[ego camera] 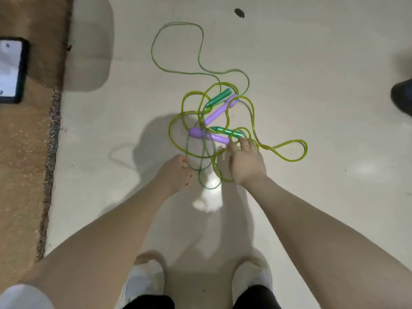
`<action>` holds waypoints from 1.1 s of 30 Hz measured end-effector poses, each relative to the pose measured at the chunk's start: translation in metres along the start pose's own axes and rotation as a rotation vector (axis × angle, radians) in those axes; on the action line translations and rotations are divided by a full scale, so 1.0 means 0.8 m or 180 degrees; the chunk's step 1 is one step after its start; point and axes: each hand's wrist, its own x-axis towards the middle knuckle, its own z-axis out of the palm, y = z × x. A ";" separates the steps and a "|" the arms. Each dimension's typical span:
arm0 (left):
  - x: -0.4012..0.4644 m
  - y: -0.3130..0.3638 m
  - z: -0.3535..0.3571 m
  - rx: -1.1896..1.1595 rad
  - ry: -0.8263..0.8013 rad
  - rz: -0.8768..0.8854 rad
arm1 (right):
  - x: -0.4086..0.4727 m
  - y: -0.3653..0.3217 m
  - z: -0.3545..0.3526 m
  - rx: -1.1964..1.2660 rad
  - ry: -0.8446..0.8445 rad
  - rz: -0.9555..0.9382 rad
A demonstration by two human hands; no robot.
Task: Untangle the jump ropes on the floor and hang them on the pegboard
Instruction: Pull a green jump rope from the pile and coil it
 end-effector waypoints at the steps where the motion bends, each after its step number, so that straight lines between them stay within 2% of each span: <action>1: 0.023 -0.010 0.003 0.0111 0.0023 0.0062 | 0.026 0.000 0.011 0.0056 0.0058 -0.0048; 5: 0.106 -0.038 0.006 0.0660 0.0237 0.0325 | 0.098 0.000 0.052 -0.0119 0.0161 -0.0088; 7: 0.122 -0.044 0.005 0.0602 0.0443 0.0280 | 0.099 -0.002 0.064 -0.0382 0.0272 -0.0075; 10: 0.093 -0.041 0.015 0.0143 0.0250 0.0033 | 0.058 -0.003 0.083 -0.0310 -0.0213 0.0004; 13: 0.068 -0.040 0.042 0.0425 -0.0249 0.0219 | 0.033 0.001 0.098 -0.0106 -0.0713 -0.0106; 15: 0.070 -0.045 0.062 0.0785 -0.0306 0.0549 | 0.030 0.002 0.110 0.0538 -0.0454 -0.0057; 18: 0.084 -0.052 0.079 0.1356 -0.0080 0.1017 | 0.029 0.001 0.113 0.2204 0.0141 0.0271; 20: 0.086 -0.050 0.079 0.1206 -0.0051 0.1244 | 0.021 0.005 0.099 0.2812 0.0327 0.0311; 22: 0.075 -0.047 0.072 0.0885 0.0060 0.1324 | 0.008 0.010 0.082 0.3099 0.0512 0.0303; 24: 0.060 -0.052 0.065 0.0704 0.0299 0.1415 | -0.003 0.012 0.074 0.2934 0.0695 0.0308; 27: 0.057 -0.072 0.058 0.0719 0.0648 0.1262 | -0.005 0.028 0.088 0.1966 0.0958 0.0592; 28: 0.063 -0.078 0.054 0.0872 0.0724 0.1090 | -0.006 0.038 0.094 0.1720 0.0873 0.0826; 30: 0.080 -0.089 0.040 0.1438 0.0769 0.0741 | -0.011 0.056 0.099 0.1567 0.0369 0.1257; 32: 0.089 -0.097 0.027 0.1644 0.0503 0.0576 | -0.024 0.064 0.100 0.1576 -0.0118 0.1350; 33: 0.089 -0.100 0.024 0.1534 0.0287 0.0575 | -0.031 0.061 0.100 0.1315 -0.0220 0.1289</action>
